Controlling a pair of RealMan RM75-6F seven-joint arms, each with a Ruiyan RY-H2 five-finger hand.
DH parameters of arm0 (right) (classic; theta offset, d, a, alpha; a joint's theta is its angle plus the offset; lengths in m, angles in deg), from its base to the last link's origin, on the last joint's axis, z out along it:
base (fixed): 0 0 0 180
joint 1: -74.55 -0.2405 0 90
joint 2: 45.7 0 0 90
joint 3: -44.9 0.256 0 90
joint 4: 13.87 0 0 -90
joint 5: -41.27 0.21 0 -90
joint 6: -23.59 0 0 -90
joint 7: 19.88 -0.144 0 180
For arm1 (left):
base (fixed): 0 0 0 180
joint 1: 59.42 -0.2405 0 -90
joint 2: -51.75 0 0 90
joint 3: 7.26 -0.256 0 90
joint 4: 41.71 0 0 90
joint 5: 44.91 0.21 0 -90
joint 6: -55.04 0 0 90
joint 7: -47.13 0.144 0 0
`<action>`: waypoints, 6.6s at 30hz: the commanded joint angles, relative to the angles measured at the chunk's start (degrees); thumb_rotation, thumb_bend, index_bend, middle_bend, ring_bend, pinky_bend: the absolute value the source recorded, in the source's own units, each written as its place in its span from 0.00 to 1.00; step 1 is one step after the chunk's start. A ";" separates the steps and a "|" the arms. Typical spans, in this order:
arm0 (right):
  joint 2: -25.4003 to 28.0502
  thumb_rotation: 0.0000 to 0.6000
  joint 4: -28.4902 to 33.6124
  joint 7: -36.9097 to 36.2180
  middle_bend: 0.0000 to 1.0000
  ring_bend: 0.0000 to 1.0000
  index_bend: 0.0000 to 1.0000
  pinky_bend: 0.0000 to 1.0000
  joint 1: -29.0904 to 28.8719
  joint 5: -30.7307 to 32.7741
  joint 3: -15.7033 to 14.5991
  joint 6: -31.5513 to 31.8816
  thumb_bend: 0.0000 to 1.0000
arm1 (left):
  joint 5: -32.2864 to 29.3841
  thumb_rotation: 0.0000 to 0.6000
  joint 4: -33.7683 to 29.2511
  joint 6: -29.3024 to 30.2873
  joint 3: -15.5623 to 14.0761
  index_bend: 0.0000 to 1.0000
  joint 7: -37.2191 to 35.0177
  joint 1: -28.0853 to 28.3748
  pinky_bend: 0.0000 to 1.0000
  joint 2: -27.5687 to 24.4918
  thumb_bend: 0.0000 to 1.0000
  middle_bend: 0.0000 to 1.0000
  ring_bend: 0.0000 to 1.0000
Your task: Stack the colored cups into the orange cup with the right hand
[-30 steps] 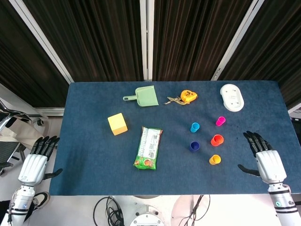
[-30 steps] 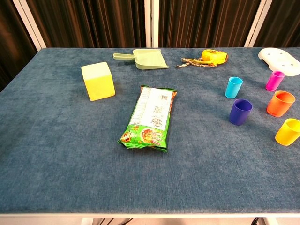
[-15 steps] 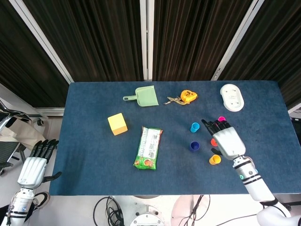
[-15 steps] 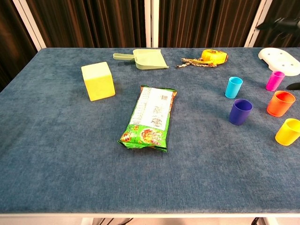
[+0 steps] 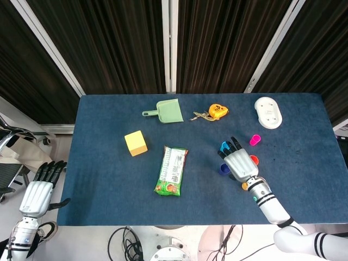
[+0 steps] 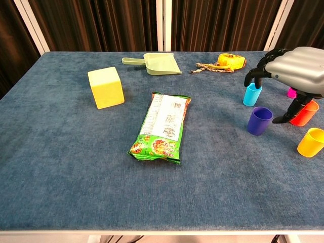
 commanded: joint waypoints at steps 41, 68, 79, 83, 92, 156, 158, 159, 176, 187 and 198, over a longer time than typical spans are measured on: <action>-1.96 1.00 -2.35 -2.10 0.54 0.16 0.55 0.00 -1.57 2.03 -2.10 6.08 0.17 | -0.60 1.00 2.88 1.12 0.38 0.08 -1.78 -0.84 0.00 1.21 0.08 0.05 0.00; 3.95 1.00 -7.35 -11.42 0.55 0.16 0.58 0.00 2.62 4.25 -2.26 6.28 0.18 | -0.86 1.00 2.01 -0.64 0.53 0.08 0.00 0.19 0.00 1.25 0.08 0.05 0.00; 3.47 1.00 -8.15 -11.79 0.37 0.11 0.31 0.00 2.39 4.00 -2.54 5.35 0.10 | -1.11 1.00 2.14 -0.80 0.42 0.08 -0.31 0.13 0.00 1.23 0.08 0.05 0.00; 3.87 1.00 -7.33 -13.10 0.29 0.06 0.19 0.00 2.63 2.65 -2.31 6.40 0.09 | -1.05 1.00 2.33 -0.69 0.37 0.08 -0.51 0.08 0.00 1.29 0.08 0.05 0.00; 11.27 1.00 3.33 -17.28 0.30 0.05 0.21 0.00 6.54 -7.94 -4.78 14.53 0.08 | -1.13 1.00 2.37 -0.57 0.34 0.08 -0.70 -0.04 0.00 1.19 0.08 0.05 0.00; 1.49 1.00 -4.55 -15.37 0.51 0.15 0.49 0.00 13.43 -12.68 -7.80 14.42 0.26 | -0.63 1.00 3.14 -0.27 -0.05 0.08 -1.26 -0.18 0.00 1.37 0.08 0.05 0.00; 2.69 1.00 -3.02 -16.17 0.51 0.15 0.50 0.00 13.53 -13.31 -6.94 15.98 0.26 | -0.66 1.00 3.15 -0.24 -0.01 0.08 -1.29 -0.19 0.00 1.39 0.08 0.05 0.00; 3.32 1.00 -2.32 -16.65 0.51 0.15 0.50 0.00 13.57 -13.58 -6.24 17.02 0.26 | -0.65 1.00 3.17 -0.23 0.00 0.08 -1.30 -0.18 0.00 1.43 0.08 0.05 0.00; 0.91 1.00 -8.69 -17.10 0.50 0.15 0.50 0.00 9.88 -5.49 0.28 13.52 0.26 | -0.80 1.00 4.00 -0.12 0.05 0.08 -1.58 -0.34 0.00 1.86 0.08 0.05 0.00; -0.25 1.00 -10.86 -16.28 0.50 0.15 0.50 0.00 8.56 -2.63 0.26 10.59 0.26 | -1.05 1.00 4.12 -0.81 0.24 0.08 -1.51 0.05 0.00 1.88 0.08 0.05 0.00; -0.59 1.00 -10.80 -17.38 0.46 0.15 0.48 0.00 7.69 -0.43 0.35 8.40 0.25 | -0.94 1.00 4.08 -1.14 0.20 0.08 -1.20 0.33 0.00 2.03 0.08 0.05 0.00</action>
